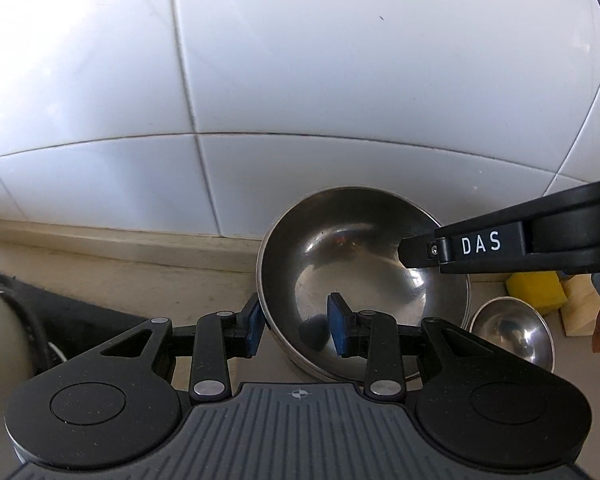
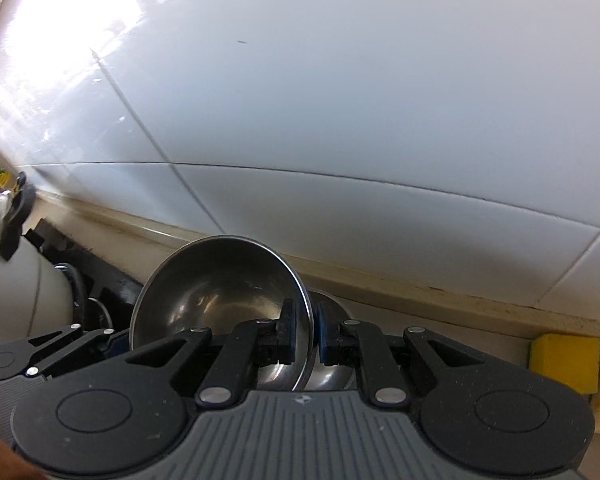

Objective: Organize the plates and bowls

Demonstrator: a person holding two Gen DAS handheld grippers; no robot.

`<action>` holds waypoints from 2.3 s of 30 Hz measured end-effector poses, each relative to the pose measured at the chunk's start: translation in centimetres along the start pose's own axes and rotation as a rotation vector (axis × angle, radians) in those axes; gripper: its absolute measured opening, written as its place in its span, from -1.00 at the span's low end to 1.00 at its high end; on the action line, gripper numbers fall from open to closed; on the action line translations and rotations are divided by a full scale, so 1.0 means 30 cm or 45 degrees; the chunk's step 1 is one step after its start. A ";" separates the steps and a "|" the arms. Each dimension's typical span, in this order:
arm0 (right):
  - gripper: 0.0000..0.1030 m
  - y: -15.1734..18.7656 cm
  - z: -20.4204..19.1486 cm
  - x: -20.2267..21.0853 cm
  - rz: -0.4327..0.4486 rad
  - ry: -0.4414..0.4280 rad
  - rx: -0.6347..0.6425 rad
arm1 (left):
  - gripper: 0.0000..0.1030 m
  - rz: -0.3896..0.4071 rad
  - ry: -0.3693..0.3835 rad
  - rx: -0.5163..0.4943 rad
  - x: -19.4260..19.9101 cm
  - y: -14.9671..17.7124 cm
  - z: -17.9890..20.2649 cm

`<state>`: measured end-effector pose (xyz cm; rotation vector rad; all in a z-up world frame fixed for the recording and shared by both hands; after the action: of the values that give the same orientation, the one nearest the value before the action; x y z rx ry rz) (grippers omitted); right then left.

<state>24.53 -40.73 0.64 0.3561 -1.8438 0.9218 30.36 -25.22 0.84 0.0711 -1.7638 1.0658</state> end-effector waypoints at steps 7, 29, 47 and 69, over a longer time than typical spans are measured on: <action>-1.00 0.008 0.035 -0.055 -0.026 0.017 -0.029 | -0.33 -0.031 0.011 -0.008 -0.091 -0.023 -0.007; -1.00 0.067 0.073 -0.230 -0.153 0.066 -0.068 | -0.33 -0.152 0.026 -0.022 -0.321 0.018 -0.034; -1.00 0.063 0.079 -0.195 -0.114 0.105 -0.050 | -0.28 -0.098 -0.035 -0.042 -0.288 0.001 -0.062; -0.94 0.137 0.164 0.106 0.007 0.134 -0.096 | 0.05 0.035 -0.037 -0.181 -0.047 -0.019 0.111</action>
<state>17.39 -41.10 0.63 0.2514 -1.7787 0.8560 28.90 -28.42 -0.17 -0.0256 -1.8667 0.9600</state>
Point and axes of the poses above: each gripper's, at about its wrist camera, not at the fingertips, and x roughly against the way its jaws point, z to its right, y to its underside, the point moved 4 cm from there along -x, roughly the way its jaws point, and after that the axes turned 7 degrees about -x, right-handed, at the moved point
